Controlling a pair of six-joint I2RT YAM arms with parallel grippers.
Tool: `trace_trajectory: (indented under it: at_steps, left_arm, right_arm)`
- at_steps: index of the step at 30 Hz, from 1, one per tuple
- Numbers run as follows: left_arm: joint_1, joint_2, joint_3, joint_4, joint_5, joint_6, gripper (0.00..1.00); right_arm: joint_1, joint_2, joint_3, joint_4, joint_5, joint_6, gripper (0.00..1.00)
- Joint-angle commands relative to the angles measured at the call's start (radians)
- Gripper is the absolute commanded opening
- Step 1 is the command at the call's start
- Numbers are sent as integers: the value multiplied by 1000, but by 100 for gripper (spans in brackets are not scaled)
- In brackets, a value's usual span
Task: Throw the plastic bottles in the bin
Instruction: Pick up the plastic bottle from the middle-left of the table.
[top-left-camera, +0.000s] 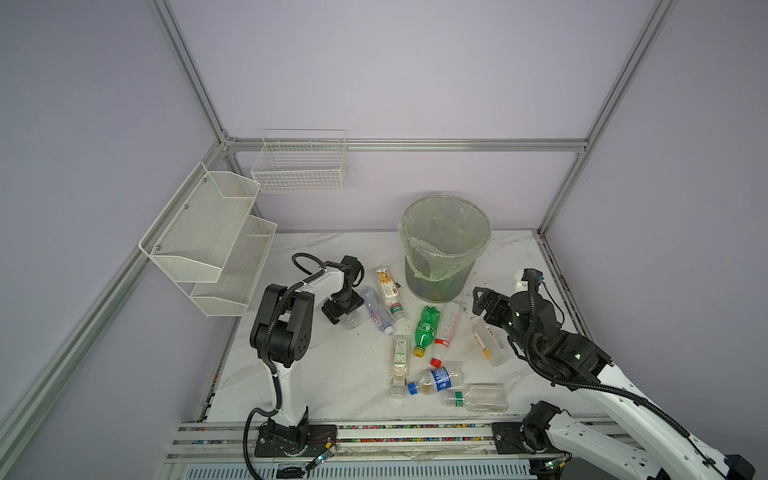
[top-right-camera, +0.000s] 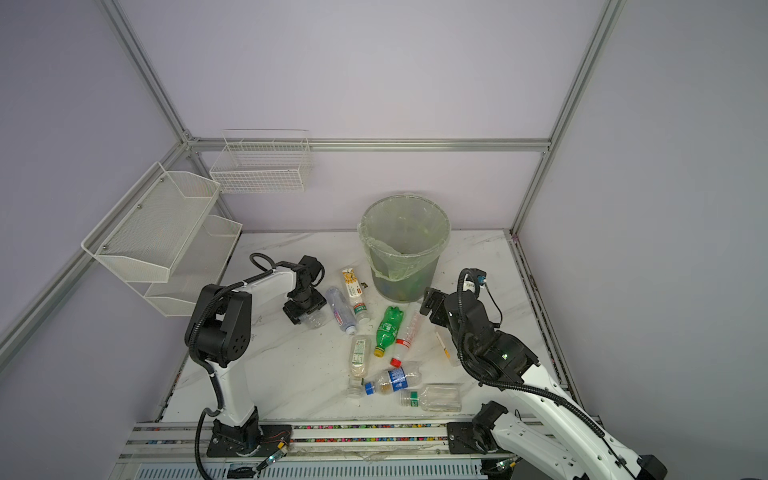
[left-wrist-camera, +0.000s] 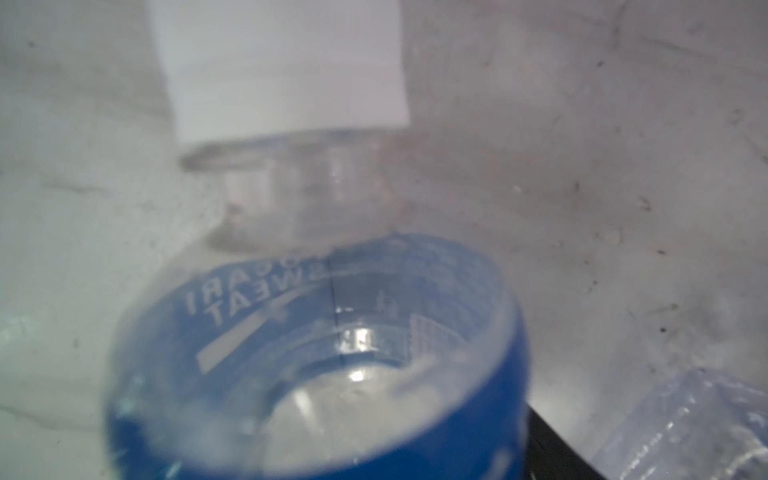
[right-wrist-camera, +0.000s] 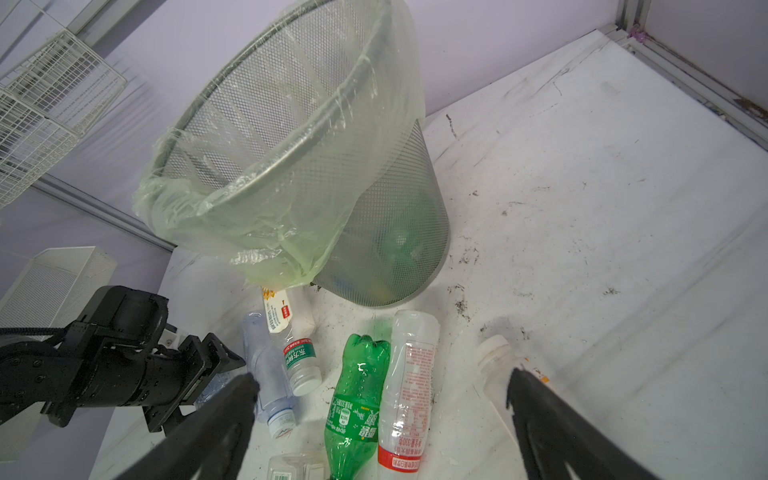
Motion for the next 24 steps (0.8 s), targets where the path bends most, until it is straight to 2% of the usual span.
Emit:
trace_trajectory:
  at_steps: [1,5,12,18,24]
  left_arm:
    - [14,-27,-50,-9,-58,7,64]
    - [19,-58,-55,-16,-71,29,58]
    - [30,-176,-100,0,-70,102,58]
    - [33,-349,-162,45,-89,216,55]
    - [39,-469,-173,64,-55,367,52]
  right_arm:
    - [-3,-12,-6,-12,18,14,97]
    - [-4,-15,-9,-14,18,16,97]
    - [-3,-17,-23,-29,6,30,97]
    - [-3,-35,-69,-32,-5,54,97]
    - [-3,-51,-125,-27,-14,78,97]
